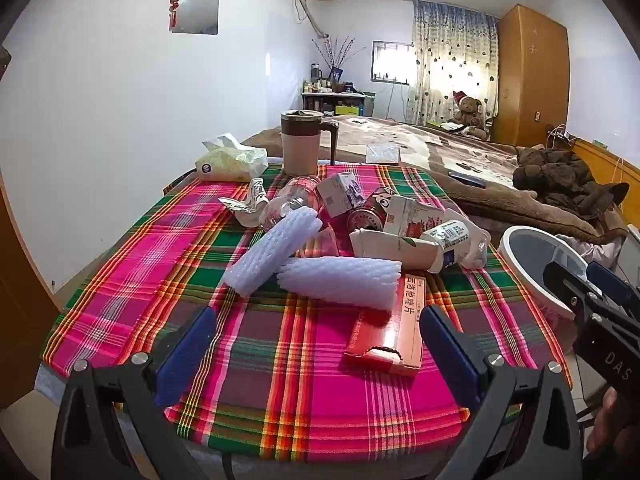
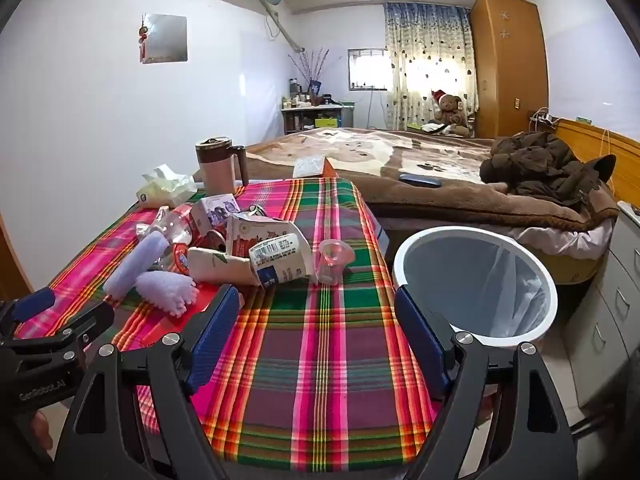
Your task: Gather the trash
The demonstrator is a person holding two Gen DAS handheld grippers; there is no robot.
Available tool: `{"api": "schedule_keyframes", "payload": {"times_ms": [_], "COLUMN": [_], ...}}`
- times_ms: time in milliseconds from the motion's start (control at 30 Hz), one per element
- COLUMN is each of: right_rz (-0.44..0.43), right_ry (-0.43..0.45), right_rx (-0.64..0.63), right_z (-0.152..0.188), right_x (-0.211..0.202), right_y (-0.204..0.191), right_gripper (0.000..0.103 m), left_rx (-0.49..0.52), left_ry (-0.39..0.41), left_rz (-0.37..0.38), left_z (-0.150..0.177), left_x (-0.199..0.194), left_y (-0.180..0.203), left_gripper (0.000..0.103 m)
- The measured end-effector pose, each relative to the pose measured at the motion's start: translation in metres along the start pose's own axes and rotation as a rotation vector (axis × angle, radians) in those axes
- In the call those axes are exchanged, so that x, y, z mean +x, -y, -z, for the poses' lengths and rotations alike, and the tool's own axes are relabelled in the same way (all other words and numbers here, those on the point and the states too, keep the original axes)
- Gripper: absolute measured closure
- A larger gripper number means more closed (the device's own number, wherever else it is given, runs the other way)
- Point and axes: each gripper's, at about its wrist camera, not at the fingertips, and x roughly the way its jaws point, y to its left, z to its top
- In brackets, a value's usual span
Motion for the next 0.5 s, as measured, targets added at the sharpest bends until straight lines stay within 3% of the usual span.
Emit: {"api": "schedule_keyframes", "payload": {"times_ms": [500], "right_rz": [-0.001], "right_ry": [0.005], "right_rx": [-0.003], "right_z": [-0.0040], "right_x": [0.0012], "right_y": [0.0008], "right_gripper": [0.022], "left_rx": [0.003], "left_ry": [0.002], "left_rz": [-0.001], "left_z": [-0.0013], "left_x": [0.0032], "left_y": [0.0021], "left_gripper": [0.000]}}
